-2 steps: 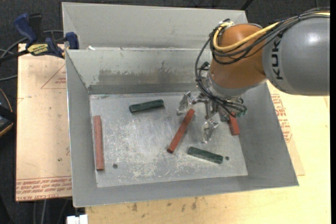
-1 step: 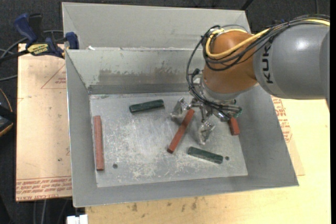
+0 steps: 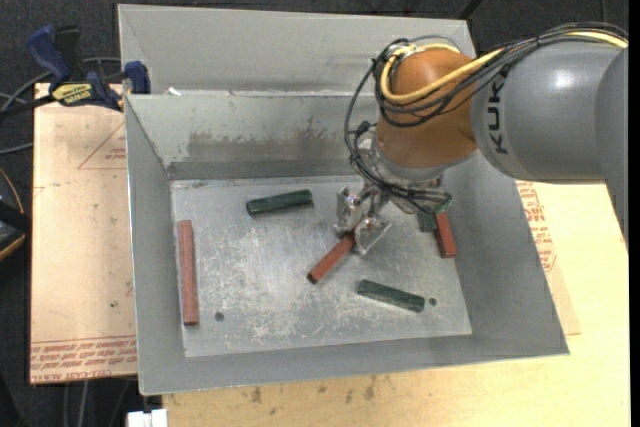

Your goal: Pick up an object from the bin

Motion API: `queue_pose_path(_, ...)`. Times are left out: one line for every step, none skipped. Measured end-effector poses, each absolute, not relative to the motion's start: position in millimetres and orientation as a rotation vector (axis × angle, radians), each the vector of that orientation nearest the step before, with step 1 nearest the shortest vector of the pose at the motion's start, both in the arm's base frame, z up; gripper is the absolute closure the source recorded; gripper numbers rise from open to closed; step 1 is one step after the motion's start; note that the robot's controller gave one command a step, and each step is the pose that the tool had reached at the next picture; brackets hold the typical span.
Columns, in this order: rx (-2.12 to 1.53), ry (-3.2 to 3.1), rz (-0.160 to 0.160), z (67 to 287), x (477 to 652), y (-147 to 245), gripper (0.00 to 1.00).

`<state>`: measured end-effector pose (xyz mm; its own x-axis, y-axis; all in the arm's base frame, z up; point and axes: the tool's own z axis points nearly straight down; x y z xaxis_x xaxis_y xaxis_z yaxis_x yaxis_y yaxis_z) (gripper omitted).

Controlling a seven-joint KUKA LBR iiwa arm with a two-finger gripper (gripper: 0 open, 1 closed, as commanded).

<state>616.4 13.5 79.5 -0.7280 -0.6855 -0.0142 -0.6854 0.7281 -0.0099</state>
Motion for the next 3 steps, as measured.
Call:
queue_pose_path(-1.152, 2.905, -0.006, 79.5, 616.4, 13.5, 1.0)
queue_pose_path(-1.153, 2.907, -0.004, 82.7, 615.5, 13.6, 1.0)
queue_pose_path(-1.155, 2.914, 0.0, 92.6, 614.2, 13.9, 1.0)
